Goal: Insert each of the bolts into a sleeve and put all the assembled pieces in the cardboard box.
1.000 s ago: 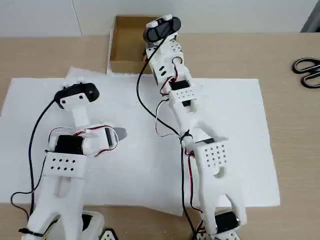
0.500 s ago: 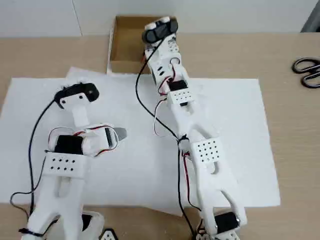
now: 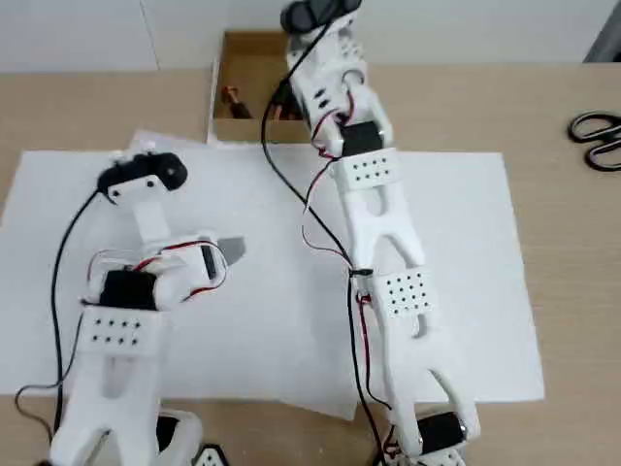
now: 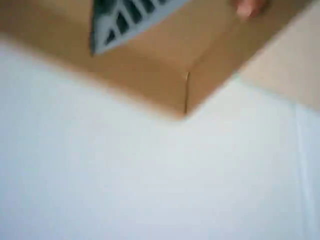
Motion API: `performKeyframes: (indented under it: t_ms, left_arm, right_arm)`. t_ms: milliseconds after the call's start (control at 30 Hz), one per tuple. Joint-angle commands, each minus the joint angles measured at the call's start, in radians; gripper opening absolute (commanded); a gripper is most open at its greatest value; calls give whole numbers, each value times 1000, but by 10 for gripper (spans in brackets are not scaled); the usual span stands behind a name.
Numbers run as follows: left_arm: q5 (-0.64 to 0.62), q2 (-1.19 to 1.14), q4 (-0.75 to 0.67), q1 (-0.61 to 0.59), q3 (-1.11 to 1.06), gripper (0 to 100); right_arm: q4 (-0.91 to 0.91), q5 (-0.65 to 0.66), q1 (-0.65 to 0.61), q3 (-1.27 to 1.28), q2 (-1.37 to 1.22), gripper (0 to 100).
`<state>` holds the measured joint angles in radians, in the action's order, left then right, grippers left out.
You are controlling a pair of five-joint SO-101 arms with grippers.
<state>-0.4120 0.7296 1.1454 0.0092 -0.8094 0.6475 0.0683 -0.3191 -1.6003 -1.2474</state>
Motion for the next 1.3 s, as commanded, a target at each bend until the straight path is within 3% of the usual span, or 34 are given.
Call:
performKeyframes:
  t_ms: [0,400,800,933,1100,1267]
  left_arm:
    - [0,147,-21,-6,51,283]
    - [0,646,-23,-3,-67,280]
    - [0,1085,-236,-8,-429,280]
    - [0,1080,-242,-9,-470,280]
    - [0,1079,-242,-8,-493,280]
    - [0,1079,-244,-3,-553,280]
  right_arm:
    - [173,11,22,-89,77,163]
    - [1021,9,53,-81,619,163]
    - [1049,8,67,-75,1095,163]
    - [1050,8,68,-37,1224,162]
    - [1050,8,142,265,1469,162]
    - [1041,5,197,815,1807,163]
